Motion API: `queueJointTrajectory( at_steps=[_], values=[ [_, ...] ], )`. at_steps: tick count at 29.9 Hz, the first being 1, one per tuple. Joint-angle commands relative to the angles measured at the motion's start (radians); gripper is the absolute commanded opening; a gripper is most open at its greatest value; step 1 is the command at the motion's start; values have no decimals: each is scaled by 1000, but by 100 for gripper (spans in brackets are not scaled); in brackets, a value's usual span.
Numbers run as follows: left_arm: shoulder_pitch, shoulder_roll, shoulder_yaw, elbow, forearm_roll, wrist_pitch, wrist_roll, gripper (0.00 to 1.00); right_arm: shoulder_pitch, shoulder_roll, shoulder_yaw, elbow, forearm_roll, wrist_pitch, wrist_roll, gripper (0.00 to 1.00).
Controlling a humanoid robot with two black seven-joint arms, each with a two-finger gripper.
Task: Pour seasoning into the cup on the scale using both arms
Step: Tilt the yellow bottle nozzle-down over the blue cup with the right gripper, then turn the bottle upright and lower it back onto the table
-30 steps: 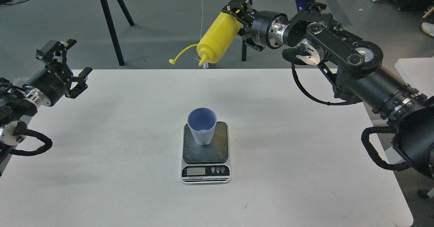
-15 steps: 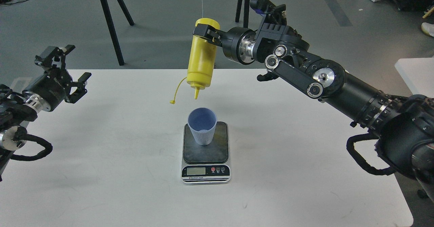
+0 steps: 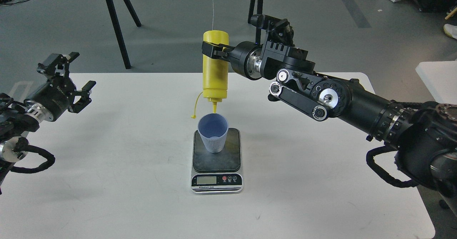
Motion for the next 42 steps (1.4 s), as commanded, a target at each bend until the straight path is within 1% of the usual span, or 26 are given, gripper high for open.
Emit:
queueJointTrajectory(
  at_steps=[1, 4, 9, 10, 12, 13, 14, 16, 19, 22, 23, 27, 30, 35, 38, 42],
  values=[
    [5, 0, 1, 0, 1, 0, 0, 100, 1, 0, 29, -8, 16, -3, -8, 2],
    [13, 0, 1, 0, 0, 0, 0, 100, -6, 0, 155, -18, 135, 14, -23, 2],
    [13, 13, 3, -6, 0, 0, 0, 100, 4, 0, 333, -87, 523, 12, -80, 2],
    [13, 16, 5, -6, 1, 0, 0, 100, 0, 0, 379, -87, 618, 12, -93, 2],
    [13, 20, 6, -6, 3, 0, 0, 100, -16, -11, 480, -90, 808, 12, -142, 2],
    [12, 21, 8, -6, 9, 0, 0, 100, -29, -46, 526, -93, 906, 14, -165, 2],
    [12, 23, 9, -8, 14, 0, 0, 100, -58, -81, 567, -99, 1020, 14, -187, 2],
    [9, 35, 12, -8, 15, 0, 0, 100, -138, -118, 634, -103, 1203, 14, -213, 2],
    [4, 41, 12, -8, 15, 0, 0, 100, -271, -181, 721, -100, 1410, 23, -251, 2],
    [1, 41, 15, -8, 15, 0, 0, 100, -452, -193, 833, -100, 1556, 109, -320, 2],
    [-1, 40, 15, -8, 15, 0, 0, 100, -503, -193, 858, -100, 1571, 139, -331, 2],
    [-5, 35, 17, -8, 17, 0, 0, 100, -692, -189, 921, -87, 1593, 225, -333, 2],
    [-4, 32, 17, -8, 17, 0, 0, 100, -801, -180, 927, -55, 1653, 287, -333, 2],
    [-1, 26, 18, -8, 20, 0, 0, 100, -913, -163, 922, -47, 1679, 385, -330, 2],
    [1, 27, 18, -8, 20, 0, 0, 100, -945, -158, 919, -49, 1681, 394, -330, 2],
    [5, 27, 18, -6, 20, 0, 0, 100, -965, -158, 916, -57, 1681, 394, -330, 7]
  ],
)
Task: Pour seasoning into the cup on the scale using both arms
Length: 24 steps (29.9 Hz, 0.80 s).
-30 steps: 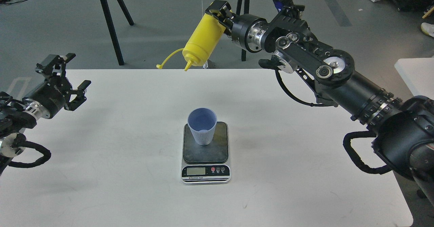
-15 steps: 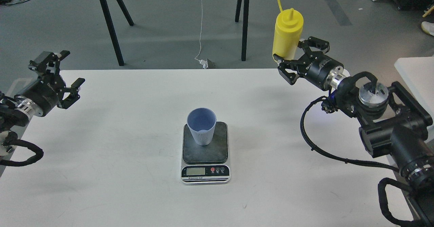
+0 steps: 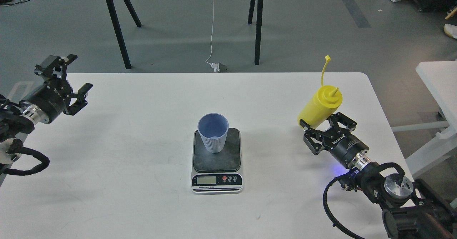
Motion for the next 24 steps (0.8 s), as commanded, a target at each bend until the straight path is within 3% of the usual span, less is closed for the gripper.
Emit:
queueJointTrajectory(
  at_steps=[1, 16, 18, 21, 23, 24],
  values=[
    [3, 1, 0, 0, 0, 0, 0, 100, -16, 1, -3, -10, -1, 1, 0, 7],
    [3, 1, 0, 0, 2, 0, 0, 100, -91, -7, -5, -22, -5, 1, -2, 41],
    [3, 1, 0, 0, 3, 0, 0, 100, -91, -10, -5, -22, -5, 1, -2, 52],
    [4, 1, 0, 0, 3, 0, 0, 100, -91, -10, -6, -19, -5, 1, -2, 81],
    [3, -1, 0, 0, 3, 0, 0, 100, -91, -10, -6, -19, -5, 1, -2, 85],
    [3, -1, 0, 0, 3, 0, 0, 100, -91, -10, -6, -18, -5, 1, -2, 92]
  ],
)
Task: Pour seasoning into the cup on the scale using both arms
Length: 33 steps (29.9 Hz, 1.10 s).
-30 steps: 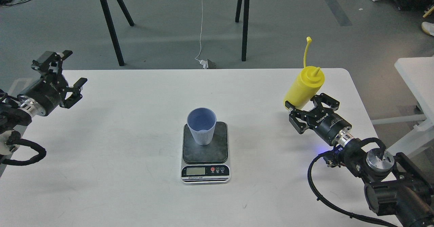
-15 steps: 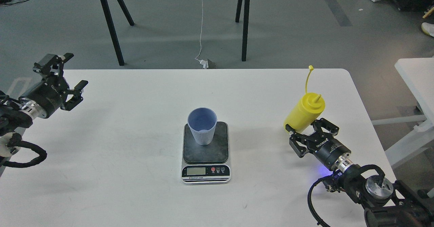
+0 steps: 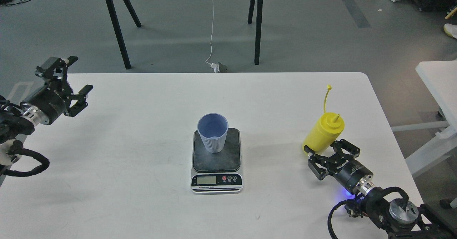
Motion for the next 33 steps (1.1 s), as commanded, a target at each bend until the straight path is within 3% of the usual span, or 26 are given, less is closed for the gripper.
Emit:
queueJointTrajectory(
  at_steps=[1, 7, 19, 23, 26, 30, 33],
  values=[
    [-1, -1, 0, 0, 0, 0, 0, 100, 0, 0, 0, 7, 0, 0, 0, 98],
    [-5, 0, 0, 0, 0, 0, 0, 100, -41, -20, 1, 31, 3, 0, -3, 99],
    [5, -4, 0, 2, 8, 0, 0, 100, -229, -318, 61, 333, 5, 0, 9, 99],
    [6, -6, 12, 2, 34, 0, 0, 100, -30, -397, 64, 311, -8, 0, 9, 99],
    [-7, -7, 23, -1, 54, 0, 0, 100, 139, -413, -6, 207, -11, 0, 9, 99],
    [-14, -10, 22, -2, 54, 0, 0, 100, 280, -381, -76, 58, -11, 0, 11, 99],
    [-13, -10, 16, -2, 51, 0, 0, 100, 293, -324, -82, 28, -11, 0, 12, 99]
  ],
)
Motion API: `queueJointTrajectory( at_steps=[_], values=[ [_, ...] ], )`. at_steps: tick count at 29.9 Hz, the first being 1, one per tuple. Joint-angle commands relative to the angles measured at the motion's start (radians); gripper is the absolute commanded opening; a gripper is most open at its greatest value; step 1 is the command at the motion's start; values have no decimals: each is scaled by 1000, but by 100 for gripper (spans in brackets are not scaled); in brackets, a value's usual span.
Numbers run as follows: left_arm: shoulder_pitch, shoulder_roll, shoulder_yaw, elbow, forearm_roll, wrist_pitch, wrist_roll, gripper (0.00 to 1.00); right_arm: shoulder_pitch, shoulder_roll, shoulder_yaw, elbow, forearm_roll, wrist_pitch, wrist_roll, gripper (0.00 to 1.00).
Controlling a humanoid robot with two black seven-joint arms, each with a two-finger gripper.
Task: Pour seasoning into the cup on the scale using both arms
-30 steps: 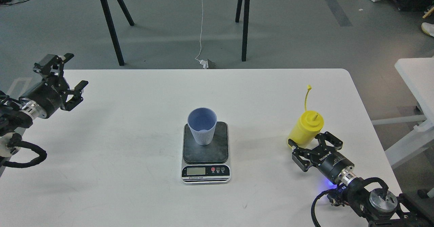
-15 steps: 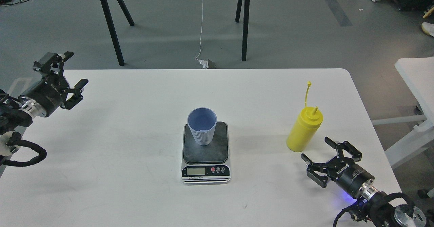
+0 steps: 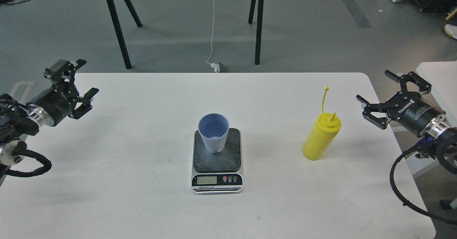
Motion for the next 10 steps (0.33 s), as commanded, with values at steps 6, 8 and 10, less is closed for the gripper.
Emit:
queueJointTrajectory(
  at_steps=[6, 8, 10],
  values=[
    [0, 2, -13, -1, -9, 0, 0, 100, 26, 85, 1, -42, 0, 0, 2, 99],
    [0, -1, -10, -3, -7, 0, 0, 100, 32, 108, 5, -59, 0, 0, 2, 99],
    [0, -1, -10, -12, -7, 0, 0, 100, 49, 120, 5, -77, -2, 0, 2, 99]
  ],
)
